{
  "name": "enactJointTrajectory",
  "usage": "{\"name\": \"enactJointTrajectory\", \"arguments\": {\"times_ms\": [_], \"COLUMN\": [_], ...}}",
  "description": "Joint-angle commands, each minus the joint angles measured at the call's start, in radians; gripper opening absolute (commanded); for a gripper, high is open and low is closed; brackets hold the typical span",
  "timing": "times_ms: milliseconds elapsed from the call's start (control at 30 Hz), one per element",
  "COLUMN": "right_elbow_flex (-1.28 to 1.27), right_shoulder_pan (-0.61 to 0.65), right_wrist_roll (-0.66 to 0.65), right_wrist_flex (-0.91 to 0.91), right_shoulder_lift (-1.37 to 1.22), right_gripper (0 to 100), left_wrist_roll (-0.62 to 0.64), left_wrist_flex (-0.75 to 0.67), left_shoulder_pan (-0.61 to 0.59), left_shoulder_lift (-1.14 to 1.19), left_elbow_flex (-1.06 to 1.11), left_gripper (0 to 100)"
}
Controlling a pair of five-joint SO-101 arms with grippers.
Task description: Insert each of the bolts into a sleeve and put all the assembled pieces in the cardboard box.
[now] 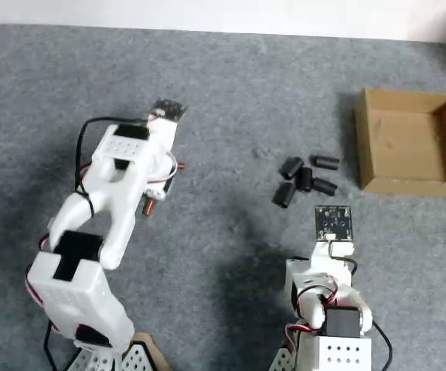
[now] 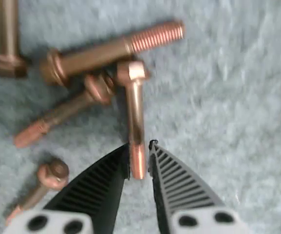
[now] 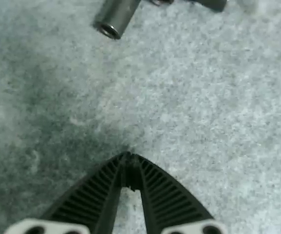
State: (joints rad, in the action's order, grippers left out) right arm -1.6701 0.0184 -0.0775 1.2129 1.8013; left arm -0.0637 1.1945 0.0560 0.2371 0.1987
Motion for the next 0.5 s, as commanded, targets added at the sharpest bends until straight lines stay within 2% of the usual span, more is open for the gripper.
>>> {"name": "enactJointTrajectory", "arguments": {"times_ms": [0, 300, 467], "right_elbow_flex": [-0.143, -0.143, -0.143], "right_shoulder_pan": [0.010, 0.010, 0.010], "right_wrist_roll": [-0.008, -0.008, -0.008], "right_wrist_flex": [-0.022, -0.022, -0.021], "right_shoulder_lift": [0.002, 0.002, 0.002], "right_gripper": [0.4, 0.4, 0.4], "left_wrist_roll": [0.015, 0.023, 0.078], "left_wrist_flex": [0.011, 0.009, 0.015], "left_shoulder_pan": [0.022, 0.016, 0.015], "left_shoulder_lift": [0.007, 0.116, 0.189], "left_elbow_flex": [-0.105, -0.168, -0.209], "left_gripper": [9, 9, 9]}}
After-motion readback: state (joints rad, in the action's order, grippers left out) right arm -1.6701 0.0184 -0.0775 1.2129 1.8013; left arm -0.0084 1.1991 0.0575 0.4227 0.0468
